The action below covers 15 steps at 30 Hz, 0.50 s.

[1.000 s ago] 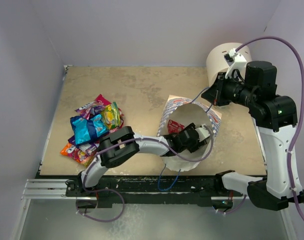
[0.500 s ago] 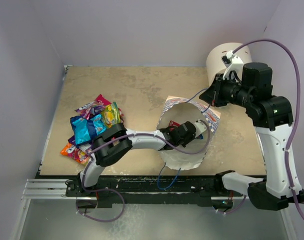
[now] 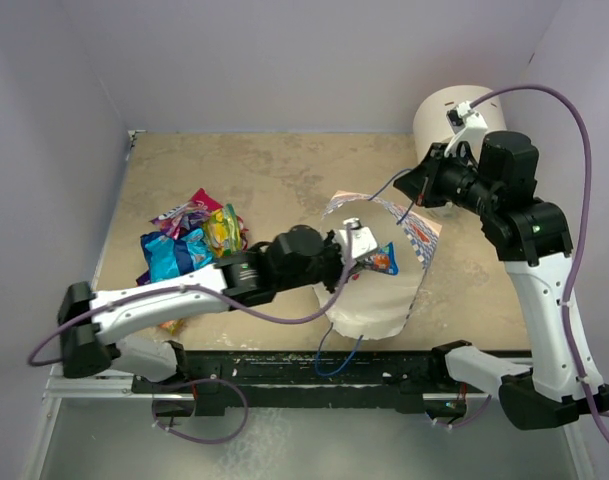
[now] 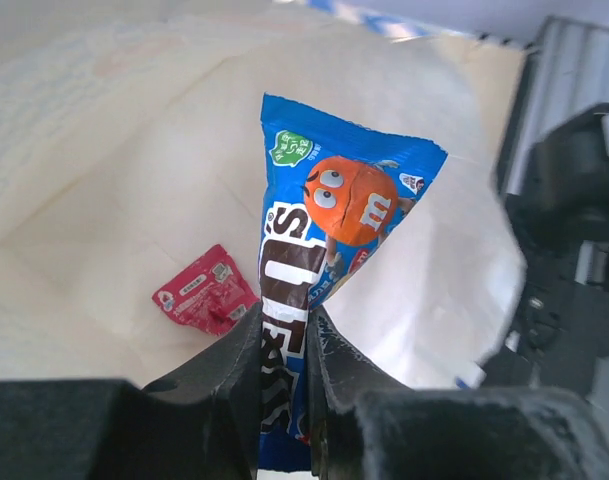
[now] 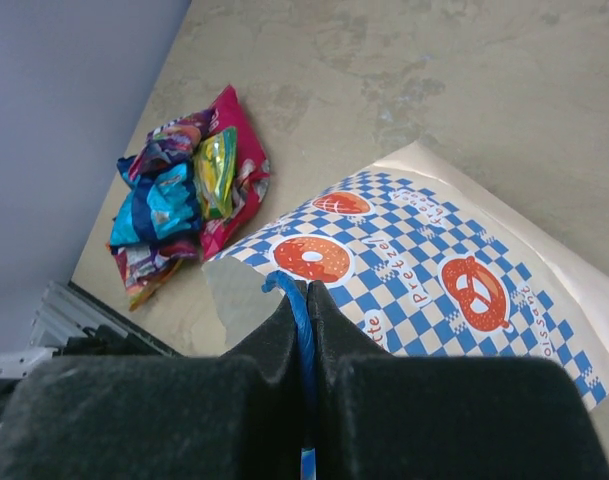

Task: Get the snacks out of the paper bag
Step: Take out the snack from the paper bag, then place the snack at the center of the board.

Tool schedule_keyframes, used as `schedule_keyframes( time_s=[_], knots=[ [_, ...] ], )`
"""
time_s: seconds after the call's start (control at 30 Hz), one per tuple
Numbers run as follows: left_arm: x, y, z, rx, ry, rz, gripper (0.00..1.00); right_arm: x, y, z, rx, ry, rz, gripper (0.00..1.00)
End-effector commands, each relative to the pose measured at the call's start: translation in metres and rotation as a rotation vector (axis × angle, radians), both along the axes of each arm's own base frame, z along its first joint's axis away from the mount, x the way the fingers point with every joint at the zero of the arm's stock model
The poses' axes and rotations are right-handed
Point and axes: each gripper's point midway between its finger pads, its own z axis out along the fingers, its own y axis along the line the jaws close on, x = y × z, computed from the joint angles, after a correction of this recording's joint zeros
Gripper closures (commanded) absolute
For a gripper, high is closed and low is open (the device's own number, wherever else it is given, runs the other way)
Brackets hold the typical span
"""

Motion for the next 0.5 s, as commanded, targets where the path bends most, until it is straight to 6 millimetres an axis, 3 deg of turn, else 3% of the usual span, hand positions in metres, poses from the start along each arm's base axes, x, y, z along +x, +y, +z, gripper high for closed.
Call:
schedule_keyframes(
  time_s=[0.0, 0.07, 0.17, 0.33, 0.47],
  knots=[
    [-0.046, 0.036, 0.050, -0.084, -0.021, -0.188, 0.81, 0.024, -0.003, 0.030, 0.054, -0.157, -0.069, 1.00],
    [-0.054, 0.057, 0.080, -0.143, -0.046, -0.183, 0.84, 0.034, -0.004, 0.031, 0.051, -0.186, -0.087, 1.00],
    [-0.044, 0.090, 0.113, -0.190, -0.100, -0.059, 0.86, 0.049, -0.003, 0.035, 0.042, -0.235, -0.094, 1.00],
    [0.005, 0.127, 0.136, -0.090, -0.182, 0.222, 0.99, 0.070, 0.000, 0.036, 0.013, -0.284, -0.088, 1.00],
    [0.049, 0.165, 0.159, -0.117, -0.229, 0.462, 1.00, 0.084, 0.006, 0.025, -0.007, -0.280, -0.059, 1.00]
  ],
)
